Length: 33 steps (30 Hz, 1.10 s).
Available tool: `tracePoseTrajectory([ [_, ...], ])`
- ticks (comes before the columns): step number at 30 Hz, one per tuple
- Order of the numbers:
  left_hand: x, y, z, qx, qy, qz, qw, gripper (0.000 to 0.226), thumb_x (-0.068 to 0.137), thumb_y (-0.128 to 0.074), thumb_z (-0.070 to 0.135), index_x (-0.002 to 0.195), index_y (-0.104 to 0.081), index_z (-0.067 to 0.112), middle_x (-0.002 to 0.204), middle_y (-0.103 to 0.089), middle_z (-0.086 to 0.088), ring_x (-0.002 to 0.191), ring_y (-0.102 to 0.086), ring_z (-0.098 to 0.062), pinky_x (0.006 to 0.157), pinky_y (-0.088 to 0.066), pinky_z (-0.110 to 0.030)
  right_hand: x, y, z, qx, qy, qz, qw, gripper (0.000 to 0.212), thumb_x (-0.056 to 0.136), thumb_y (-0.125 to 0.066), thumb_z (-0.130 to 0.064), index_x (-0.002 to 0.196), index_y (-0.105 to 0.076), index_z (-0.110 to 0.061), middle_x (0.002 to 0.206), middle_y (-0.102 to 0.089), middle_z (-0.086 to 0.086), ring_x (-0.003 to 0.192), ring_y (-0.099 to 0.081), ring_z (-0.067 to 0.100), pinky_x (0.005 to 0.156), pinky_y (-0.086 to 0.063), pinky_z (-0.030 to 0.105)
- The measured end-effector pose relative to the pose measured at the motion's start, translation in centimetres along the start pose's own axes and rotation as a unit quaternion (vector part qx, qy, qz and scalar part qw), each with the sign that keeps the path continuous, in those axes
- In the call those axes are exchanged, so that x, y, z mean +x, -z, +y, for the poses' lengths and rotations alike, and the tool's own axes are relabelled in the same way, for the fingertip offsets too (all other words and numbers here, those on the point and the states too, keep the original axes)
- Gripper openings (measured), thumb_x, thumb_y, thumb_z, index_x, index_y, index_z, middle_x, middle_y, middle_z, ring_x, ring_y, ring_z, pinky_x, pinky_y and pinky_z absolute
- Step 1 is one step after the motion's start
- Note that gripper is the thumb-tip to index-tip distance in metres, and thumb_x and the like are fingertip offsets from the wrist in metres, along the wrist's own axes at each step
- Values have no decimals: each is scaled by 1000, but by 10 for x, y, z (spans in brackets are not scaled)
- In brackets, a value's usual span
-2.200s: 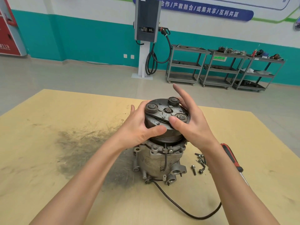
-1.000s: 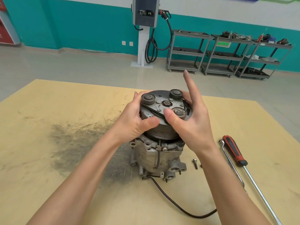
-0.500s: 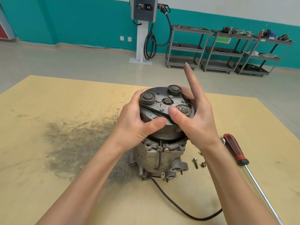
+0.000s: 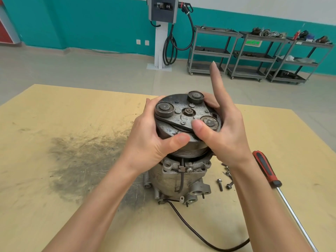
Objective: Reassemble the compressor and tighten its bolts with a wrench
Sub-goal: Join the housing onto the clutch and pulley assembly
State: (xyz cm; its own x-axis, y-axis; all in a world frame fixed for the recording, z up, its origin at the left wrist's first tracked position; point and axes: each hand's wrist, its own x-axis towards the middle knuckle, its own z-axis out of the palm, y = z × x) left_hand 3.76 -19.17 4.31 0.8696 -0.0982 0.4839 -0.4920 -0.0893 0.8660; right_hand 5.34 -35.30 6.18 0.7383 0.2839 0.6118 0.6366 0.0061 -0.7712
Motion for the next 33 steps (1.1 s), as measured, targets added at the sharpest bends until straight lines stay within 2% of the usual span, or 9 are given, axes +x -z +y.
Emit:
tracePoseTrajectory([
  [4, 1, -1, 1, 29, -21, 0, 999, 96, 53, -61, 89, 120, -49, 22, 111, -64, 8, 123, -56, -27, 111, -26, -65, -1, 0, 3, 2, -4, 0, 1000, 96, 80, -64, -25, 157, -8, -11, 104, -64, 20, 88, -66, 33, 78, -55, 32],
  [8, 2, 0, 5, 26, -22, -1, 999, 98, 52, -59, 91, 121, -48, 21, 103, -63, 31, 123, -56, -25, 112, -23, -65, -2, 0, 2, -4, -3, 3, 1000, 95, 80, -63, -24, 157, -8, -11, 103, -65, 19, 88, -67, 32, 78, -55, 31],
  [11, 4, 0, 8, 25, -21, -13, 999, 103, 53, -57, 92, 122, -48, 15, 99, -60, 38, 118, -59, -19, 112, -22, -67, -2, 0, -1, -13, -8, 7, 1000, 95, 80, -63, -26, 157, -8, -13, 101, -65, 19, 88, -67, 32, 79, -55, 32],
  [14, 6, 1, 7, 17, -8, -12, 1000, 105, 51, -57, 92, 122, -50, 14, 99, -63, 34, 119, -59, -20, 112, -21, -67, 0, -1, -3, -23, -16, 11, 1000, 95, 80, -64, -28, 157, -8, -15, 100, -67, 17, 88, -68, 28, 79, -56, 34],
  [18, 4, 0, 6, -5, 0, -8, 1000, 104, 51, -59, 91, 122, -51, 15, 105, -66, 21, 121, -59, -22, 113, -20, -67, 3, -2, -6, -16, -30, -2, 999, 96, 81, -66, -25, 157, -8, -15, 102, -70, 8, 91, -70, 22, 81, -55, 28],
  [22, 3, 1, 7, -15, 9, -10, 1000, 109, 51, -59, 91, 124, -50, 11, 113, -67, 2, 124, -57, -25, 113, -19, -67, 3, -3, -6, -22, -31, -1, 999, 97, 80, -66, -26, 157, -8, -17, 102, -70, 10, 92, -70, 24, 82, -56, 32],
  [24, 5, 1, 7, -11, 16, -16, 1000, 104, 50, -59, 91, 122, -51, 15, 111, -68, 5, 121, -59, -22, 113, -19, -67, 2, -3, -7, -22, -35, 3, 999, 96, 80, -66, -28, 157, -9, -18, 103, -70, 11, 92, -70, 25, 82, -57, 34],
  [28, 9, 0, 7, 2, 29, -23, 999, 92, 48, -59, 93, 112, -53, 26, 101, -68, 26, 117, -61, -15, 113, -21, -66, 0, -1, -6, -4, -54, 17, 998, 96, 80, -65, -30, 158, -9, -21, 104, -70, 10, 92, -71, 25, 81, -57, 33],
  [33, 5, 1, 4, -12, 42, -18, 999, 94, 46, -59, 93, 111, -52, 26, 107, -69, 11, 117, -62, -17, 114, -20, -65, 2, -3, -4, 1, -53, 4, 999, 99, 80, -67, -28, 158, -6, -24, 104, -70, 11, 92, -71, 27, 82, -58, 36],
])
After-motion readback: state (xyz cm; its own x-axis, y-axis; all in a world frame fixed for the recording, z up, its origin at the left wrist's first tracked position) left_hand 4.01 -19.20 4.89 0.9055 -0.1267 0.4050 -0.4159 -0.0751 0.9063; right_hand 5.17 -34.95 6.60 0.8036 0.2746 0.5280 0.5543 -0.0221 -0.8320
